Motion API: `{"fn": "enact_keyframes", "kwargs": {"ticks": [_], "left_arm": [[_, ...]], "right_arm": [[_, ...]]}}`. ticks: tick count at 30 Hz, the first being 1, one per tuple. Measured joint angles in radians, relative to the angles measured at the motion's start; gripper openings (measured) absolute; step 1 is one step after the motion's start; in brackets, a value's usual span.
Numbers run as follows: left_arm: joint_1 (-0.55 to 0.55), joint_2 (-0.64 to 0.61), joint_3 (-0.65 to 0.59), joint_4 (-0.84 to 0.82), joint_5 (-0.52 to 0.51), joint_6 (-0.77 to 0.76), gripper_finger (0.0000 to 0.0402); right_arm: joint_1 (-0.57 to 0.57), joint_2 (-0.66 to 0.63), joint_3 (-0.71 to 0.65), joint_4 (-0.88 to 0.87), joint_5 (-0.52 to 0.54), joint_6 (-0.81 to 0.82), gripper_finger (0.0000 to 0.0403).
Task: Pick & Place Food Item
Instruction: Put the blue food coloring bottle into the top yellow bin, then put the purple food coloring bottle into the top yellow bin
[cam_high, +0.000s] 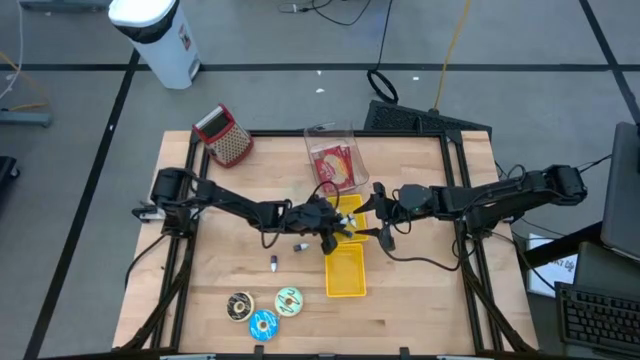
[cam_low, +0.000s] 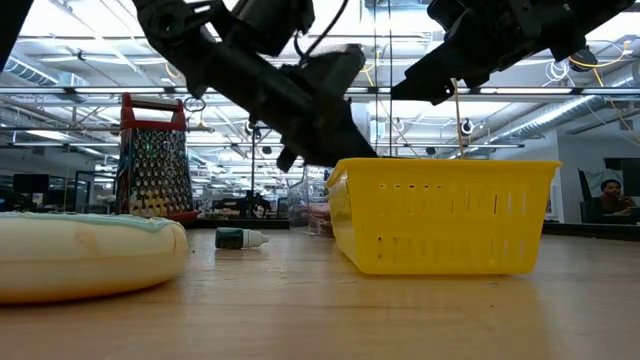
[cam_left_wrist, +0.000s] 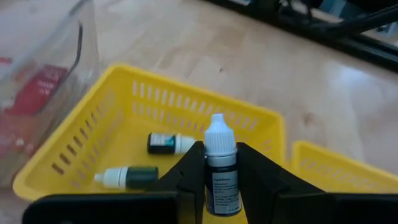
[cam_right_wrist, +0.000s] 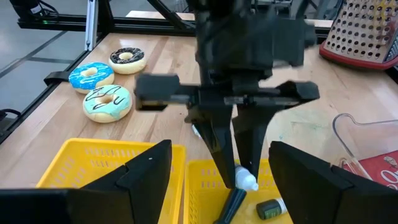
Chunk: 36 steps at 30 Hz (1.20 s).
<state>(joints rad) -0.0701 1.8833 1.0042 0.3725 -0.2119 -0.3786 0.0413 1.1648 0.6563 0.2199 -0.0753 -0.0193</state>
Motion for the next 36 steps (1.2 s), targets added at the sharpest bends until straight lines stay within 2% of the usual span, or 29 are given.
{"fn": "enact_keyframes", "kwargs": {"ticks": [7, 18, 25, 29, 36], "left_arm": [[0.004, 0.027, 0.0, 0.0, 0.001, -0.017, 0.0072], [0.004, 0.027, 0.0, 0.106, 0.002, -0.019, 0.011], [0.005, 0.023, 0.0, 0.086, 0.011, -0.009, 0.0162], [0.005, -0.052, -0.001, -0.023, 0.107, 0.083, 0.0201], [-0.059, -0.284, 0.001, -0.515, 0.108, -0.008, 0.0225]], "right_arm": [[0.0, 0.0, 0.0, 0.0, 0.0, 0.0, 0.0256], [0.0, 0.0, 0.0, 0.0, 0.0, -0.002, 0.0256], [0.0, 0.0, 0.0, 0.0, 0.0, 0.0, 0.0256], [0.0, 0.0, 0.0, -0.007, 0.0, 0.0, 0.0256], [0.0, 0.0, 0.0, -0.016, 0.0, 0.0, 0.0256]]}}
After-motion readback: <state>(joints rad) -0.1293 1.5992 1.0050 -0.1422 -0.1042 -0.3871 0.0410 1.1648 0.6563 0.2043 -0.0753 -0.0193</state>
